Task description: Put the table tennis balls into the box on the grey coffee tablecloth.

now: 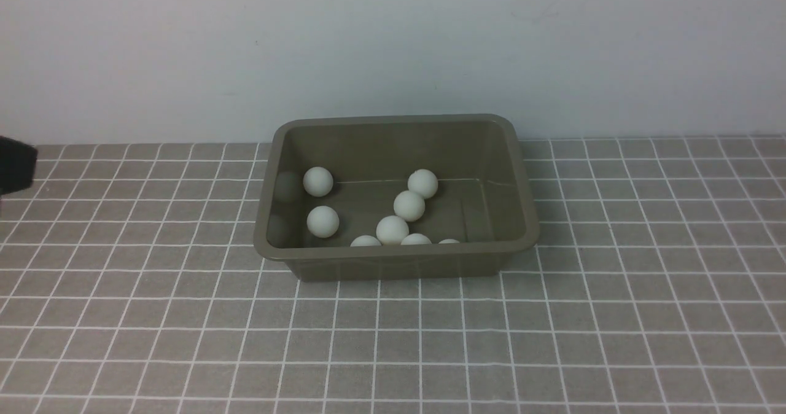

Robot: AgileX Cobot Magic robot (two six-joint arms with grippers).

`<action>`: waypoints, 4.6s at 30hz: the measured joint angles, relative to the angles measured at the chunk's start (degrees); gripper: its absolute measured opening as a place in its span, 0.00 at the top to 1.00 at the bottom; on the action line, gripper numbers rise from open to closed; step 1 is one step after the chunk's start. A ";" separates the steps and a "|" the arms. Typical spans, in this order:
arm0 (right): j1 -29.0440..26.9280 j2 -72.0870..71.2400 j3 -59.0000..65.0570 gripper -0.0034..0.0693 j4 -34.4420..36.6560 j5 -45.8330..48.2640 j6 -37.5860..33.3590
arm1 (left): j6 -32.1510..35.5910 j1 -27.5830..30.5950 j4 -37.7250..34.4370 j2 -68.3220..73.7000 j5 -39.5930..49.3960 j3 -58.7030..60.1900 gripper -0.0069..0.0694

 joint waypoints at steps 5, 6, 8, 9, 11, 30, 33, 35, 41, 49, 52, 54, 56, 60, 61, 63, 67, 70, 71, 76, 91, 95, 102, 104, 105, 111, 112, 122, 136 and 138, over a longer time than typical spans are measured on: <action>0.00 -27.69 28.99 0.97 -0.92 -23.58 1.51 | 0.11 0.00 -2.57 0.00 -4.74 3.13 0.92; 0.00 -33.16 35.08 0.97 -1.06 -28.13 2.51 | 0.11 0.00 -2.62 0.00 -5.58 3.70 0.92; 0.00 -41.95 42.04 0.97 -1.06 -32.33 4.14 | 0.11 0.00 -2.82 0.00 -6.53 4.30 0.92; 0.00 -43.73 43.58 0.97 -1.12 -33.18 4.56 | 0.11 0.00 -2.82 0.00 -6.79 4.48 0.92; 0.00 -50.52 51.36 0.97 -1.27 -37.85 6.36 | 0.11 0.00 -2.70 0.30 -7.80 4.96 0.92; 0.05 -51.14 55.26 0.97 -15.38 -38.50 0.65 | -1.66 0.00 1.16 -27.10 -23.08 26.51 0.92; 0.05 -51.14 55.26 0.97 -11.19 -35.43 5.01 | -2.29 0.00 1.16 -33.27 -23.47 29.58 0.92; 0.05 -51.14 55.26 0.97 -10.38 -34.92 5.90 | -2.45 0.00 1.16 -35.77 -22.80 30.31 0.92; 0.05 -51.14 55.26 0.97 -14.04 -35.13 4.44 | -2.49 0.00 0.05 -42.71 -16.85 30.47 0.92; 0.05 -51.14 55.26 0.97 -15.86 -35.06 4.24 | -2.49 0.00 -0.01 -44.15 -14.08 30.47 0.92; 0.05 -51.14 55.26 0.97 -15.98 -35.02 4.24 | -2.49 0.00 -0.01 -44.15 -13.77 30.52 0.92; 0.05 -51.14 55.26 0.97 -16.04 -35.02 4.24 | -2.49 0.00 -0.01 -44.15 -13.72 30.59 0.92; 0.05 -51.14 55.26 0.97 -16.04 -34.99 4.24 | -2.49 0.00 -0.01 -44.15 -13.72 30.78 0.92; 0.05 -51.14 55.26 0.97 -16.04 -34.99 4.24 | -2.49 0.00 -0.01 -44.15 -13.72 31.05 0.92; 0.05 -51.14 55.26 0.97 -16.04 -34.99 4.24 | -2.49 0.00 -0.06 -44.15 -13.72 31.05 0.92; 0.05 -51.14 55.26 0.97 -16.04 -34.99 4.24 | -2.43 0.00 -0.06 -44.15 -13.72 31.05 0.92; 0.05 -51.14 55.26 0.97 -16.04 -34.94 4.24 | -1.98 0.61 1.43 -44.95 -18.93 34.57 0.92; 0.05 -51.14 55.26 0.97 -16.04 -34.92 4.24 | -1.24 3.68 2.02 -47.08 -25.47 40.26 0.92; 0.05 -51.14 55.26 0.97 -16.04 -34.88 4.24 | -0.40 6.28 2.16 -48.85 -29.30 44.49 0.92; 0.05 -51.14 55.26 0.97 -16.04 -34.24 4.24 | 2.61 13.79 1.69 -51.12 -39.20 59.98 0.92; 0.05 -51.14 55.26 0.97 -16.04 -33.42 4.24 | 6.62 15.32 1.46 -51.12 -43.77 72.56 0.92; 0.05 -51.14 55.26 0.97 -16.04 -33.42 4.24 | 6.63 15.32 1.46 -51.12 -43.77 72.56 0.92; 0.05 -51.14 55.26 0.97 -16.04 -33.42 4.24 | 6.63 15.32 1.46 -51.12 -43.77 72.56 0.92; 0.05 -51.14 55.26 0.97 -16.04 -33.42 4.24 | 6.63 15.32 1.46 -51.12 -43.77 72.56 0.92; 0.05 -51.14 55.26 0.97 -16.04 -33.42 4.24 | 6.63 15.32 1.46 -51.12 -43.77 72.56 0.92; -0.32 -51.14 55.55 0.97 -16.04 -33.02 4.24 | 6.63 15.32 1.46 -51.12 -43.79 72.56 0.92; -0.93 -51.14 56.16 0.97 -16.04 -32.68 4.24 | 6.63 15.32 1.46 -51.12 -43.79 72.56 0.92; -15.30 -51.14 73.22 0.97 -16.47 -29.99 4.30 | 6.63 15.32 1.40 -51.12 -43.84 72.56 0.92; -16.26 -51.14 73.33 0.97 -16.47 -30.45 4.40 | 6.63 15.37 1.35 -51.12 -43.84 72.56 0.92; -16.26 -51.14 73.33 0.97 -16.47 -30.45 4.40 | 6.63 15.37 1.35 -51.12 -43.84 72.56 0.92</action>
